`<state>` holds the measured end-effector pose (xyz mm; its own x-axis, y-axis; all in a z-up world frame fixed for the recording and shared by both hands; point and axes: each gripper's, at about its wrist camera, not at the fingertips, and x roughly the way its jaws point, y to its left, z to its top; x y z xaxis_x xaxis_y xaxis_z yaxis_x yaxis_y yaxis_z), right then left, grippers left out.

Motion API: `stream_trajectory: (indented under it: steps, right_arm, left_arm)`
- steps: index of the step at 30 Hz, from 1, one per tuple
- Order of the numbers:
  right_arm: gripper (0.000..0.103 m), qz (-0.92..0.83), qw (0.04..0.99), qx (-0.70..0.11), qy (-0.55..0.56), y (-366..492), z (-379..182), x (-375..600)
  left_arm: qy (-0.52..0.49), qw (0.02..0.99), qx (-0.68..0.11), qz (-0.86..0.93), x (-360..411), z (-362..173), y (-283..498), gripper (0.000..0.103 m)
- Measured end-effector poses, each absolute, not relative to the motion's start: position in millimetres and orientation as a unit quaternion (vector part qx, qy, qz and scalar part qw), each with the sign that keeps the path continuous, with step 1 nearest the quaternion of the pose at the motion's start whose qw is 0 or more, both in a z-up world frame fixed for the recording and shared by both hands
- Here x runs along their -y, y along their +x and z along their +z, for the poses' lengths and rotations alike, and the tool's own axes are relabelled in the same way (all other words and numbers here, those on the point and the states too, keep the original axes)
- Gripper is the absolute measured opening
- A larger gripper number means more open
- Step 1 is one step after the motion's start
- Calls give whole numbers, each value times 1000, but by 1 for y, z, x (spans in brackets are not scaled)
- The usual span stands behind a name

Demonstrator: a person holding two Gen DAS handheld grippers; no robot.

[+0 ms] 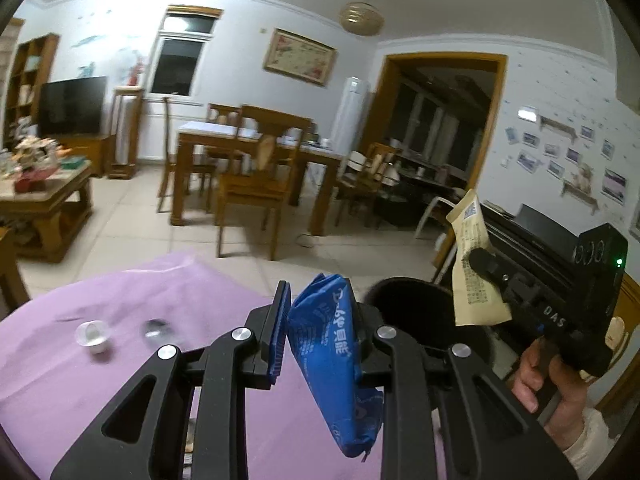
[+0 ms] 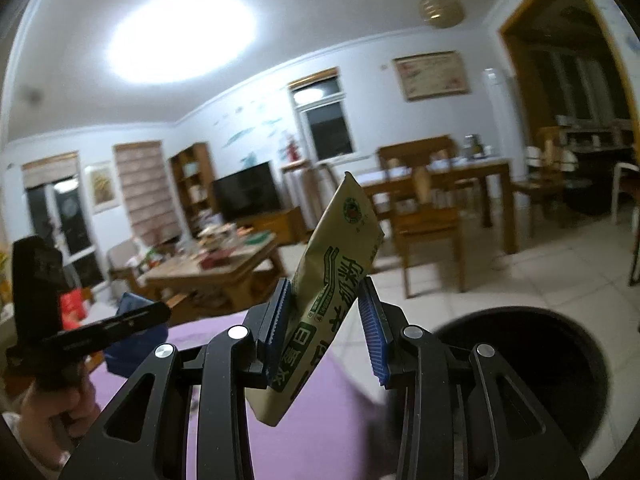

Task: Collect trash
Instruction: 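Carry the blue and tan packets over the bin and open both tools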

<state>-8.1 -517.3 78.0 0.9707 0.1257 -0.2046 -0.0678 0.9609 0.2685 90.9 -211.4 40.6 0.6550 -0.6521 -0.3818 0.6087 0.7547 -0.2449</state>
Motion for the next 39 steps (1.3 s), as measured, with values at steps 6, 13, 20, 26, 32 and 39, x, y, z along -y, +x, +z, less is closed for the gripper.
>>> stream_trajectory:
  steps: [6,13,20,26,32,39]
  right_arm:
    - [35,0,982,-102,157,-38,58,600]
    - [35,-30,977,-108,184,-58,29,673]
    - [35,-41,970,-122,207,-59,-2,711]
    - [35,-42,965,-137,218,-53,-22,711]
    - [35,-42,963,-146,223,-47,-32,702]
    - [35,-41,961,-155,224,-33,-31,687]
  left_arm:
    - [-15,889,-236,-391,299,35,79,25]
    - [20,878,-242,-412,364,18,60,25]
    - [42,876,-247,-412,392,2,55,25]
    - [51,876,-251,-408,406,-7,52,25]
    - [56,875,-253,-409,414,-9,54,25]
    - [52,872,-258,-413,415,-12,58,25]
